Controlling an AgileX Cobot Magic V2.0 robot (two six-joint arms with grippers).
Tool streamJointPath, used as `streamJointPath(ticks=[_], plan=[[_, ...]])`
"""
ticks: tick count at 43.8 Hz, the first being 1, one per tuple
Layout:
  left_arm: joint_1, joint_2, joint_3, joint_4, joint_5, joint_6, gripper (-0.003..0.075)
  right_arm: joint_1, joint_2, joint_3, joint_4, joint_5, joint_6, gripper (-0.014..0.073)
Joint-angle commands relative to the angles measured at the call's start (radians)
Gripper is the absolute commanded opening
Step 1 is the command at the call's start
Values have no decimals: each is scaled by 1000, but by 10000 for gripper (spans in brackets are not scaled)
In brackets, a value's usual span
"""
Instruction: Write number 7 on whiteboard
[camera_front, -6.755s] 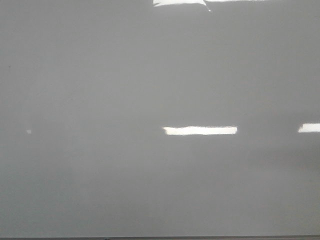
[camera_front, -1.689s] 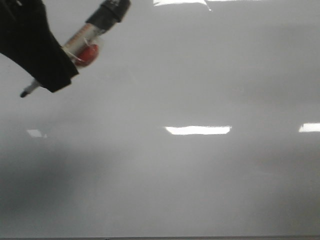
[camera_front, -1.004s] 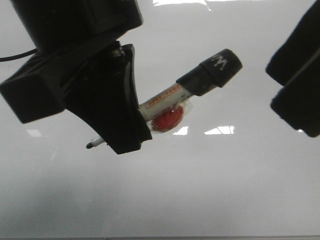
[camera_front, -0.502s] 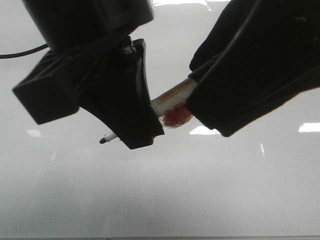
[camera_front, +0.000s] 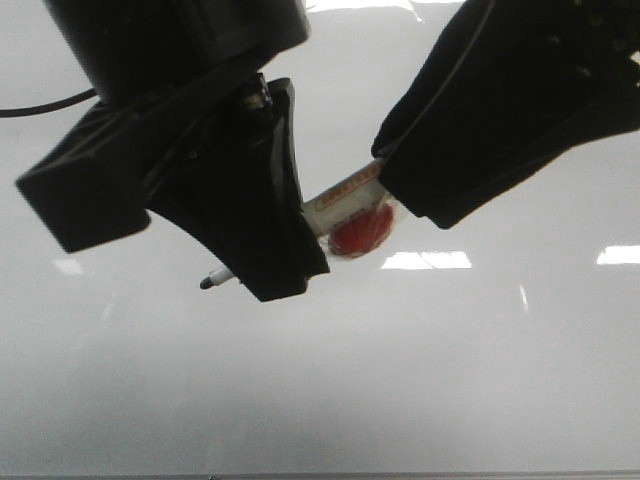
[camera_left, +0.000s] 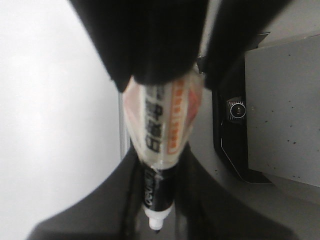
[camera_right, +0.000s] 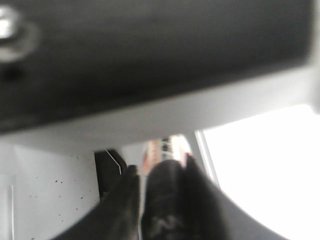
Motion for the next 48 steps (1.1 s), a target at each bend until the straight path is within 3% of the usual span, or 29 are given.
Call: streamJointPath(ticks=[1, 4, 11, 15, 23, 37, 40, 44, 48], plan=[[-6, -32, -34, -29, -37, -7, 1, -2, -16, -33, 46, -13, -12, 78], [-6, -32, -34, -29, -39, -22, 73, -2, -16, -33, 46, -13, -12, 14], [-1, -46, -35, -23, -48, -82, 340, -2, -16, -33, 46, -15, -8, -69], [22, -78, -35, -25, -30, -115, 411, -4, -20, -33, 46, -17, -1, -69], [109, -189, -27, -25, 19, -185, 407, -7, -58, -48, -55, -8, 132, -69], [277, -483, 137, -31, -18, -297, 407, -7, -184, -124, -565, 108, 776, -69], [294, -526, 175, -32, -50, -297, 407, -10, -228, -89, -588, 69, 860, -69], [298, -557, 210, -32, -75, -297, 407, -35, -285, 13, -588, -98, 943, -69], [298, -569, 223, -32, -76, -297, 407, -119, -300, 63, -581, -157, 982, -64]])
